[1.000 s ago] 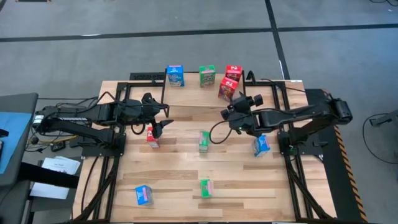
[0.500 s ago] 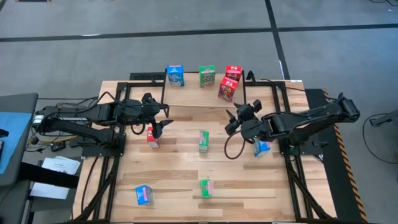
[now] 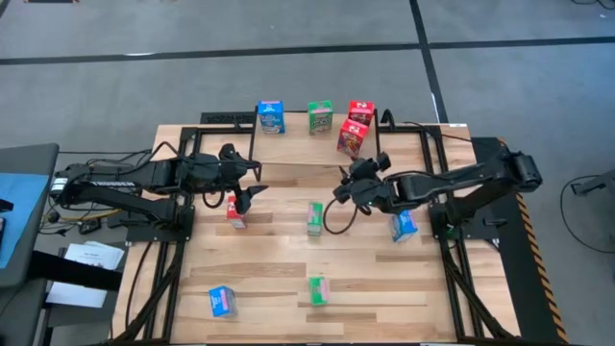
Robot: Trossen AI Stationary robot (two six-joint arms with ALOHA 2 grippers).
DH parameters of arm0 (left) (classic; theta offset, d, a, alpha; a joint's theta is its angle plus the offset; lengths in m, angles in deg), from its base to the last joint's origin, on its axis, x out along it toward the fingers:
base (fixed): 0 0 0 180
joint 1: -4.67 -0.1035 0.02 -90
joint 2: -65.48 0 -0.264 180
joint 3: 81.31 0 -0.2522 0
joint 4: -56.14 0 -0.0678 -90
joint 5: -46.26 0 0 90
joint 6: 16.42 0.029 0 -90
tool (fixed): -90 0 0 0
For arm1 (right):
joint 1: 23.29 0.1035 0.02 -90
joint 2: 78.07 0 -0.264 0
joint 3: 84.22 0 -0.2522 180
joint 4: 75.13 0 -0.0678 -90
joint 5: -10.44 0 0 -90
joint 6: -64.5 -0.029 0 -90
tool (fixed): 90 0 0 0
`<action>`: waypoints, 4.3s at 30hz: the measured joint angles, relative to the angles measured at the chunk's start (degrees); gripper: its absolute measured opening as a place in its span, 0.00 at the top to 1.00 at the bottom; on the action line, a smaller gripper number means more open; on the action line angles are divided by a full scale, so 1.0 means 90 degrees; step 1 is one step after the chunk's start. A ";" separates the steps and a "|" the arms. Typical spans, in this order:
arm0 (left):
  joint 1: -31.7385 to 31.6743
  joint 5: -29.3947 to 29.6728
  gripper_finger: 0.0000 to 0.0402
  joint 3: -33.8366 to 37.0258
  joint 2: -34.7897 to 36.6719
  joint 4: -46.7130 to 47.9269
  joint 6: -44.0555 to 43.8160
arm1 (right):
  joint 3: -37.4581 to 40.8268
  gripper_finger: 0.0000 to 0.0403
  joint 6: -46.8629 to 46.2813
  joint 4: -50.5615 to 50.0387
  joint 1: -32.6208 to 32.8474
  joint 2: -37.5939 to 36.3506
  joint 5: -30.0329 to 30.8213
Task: Stack cereal on shelf
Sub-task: Put the right red cereal box on the shelf aligned with the other red cereal box
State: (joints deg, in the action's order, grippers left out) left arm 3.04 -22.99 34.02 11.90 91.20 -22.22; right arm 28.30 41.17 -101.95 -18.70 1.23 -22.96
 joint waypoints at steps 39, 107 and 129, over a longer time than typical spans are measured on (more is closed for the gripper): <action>0.0001 0.0002 0.23 0.0000 0.0000 0.0025 0.0058 | -0.0002 0.55 0.0319 -0.0118 -0.0824 0.0268 0.0145; 0.0001 0.0005 0.23 0.0000 0.0000 0.0022 -0.0110 | -0.2241 0.60 -0.0257 0.0462 -0.0668 0.0280 -0.0795; -0.0001 0.0027 0.23 -0.0003 0.0000 0.0043 -0.0246 | -0.2250 0.59 -0.1762 -0.0351 -0.0861 0.1446 -0.1062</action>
State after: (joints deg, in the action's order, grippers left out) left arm 3.03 -22.75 33.99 11.90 91.59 -24.43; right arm 8.05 25.30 -105.10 -26.45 14.25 -32.52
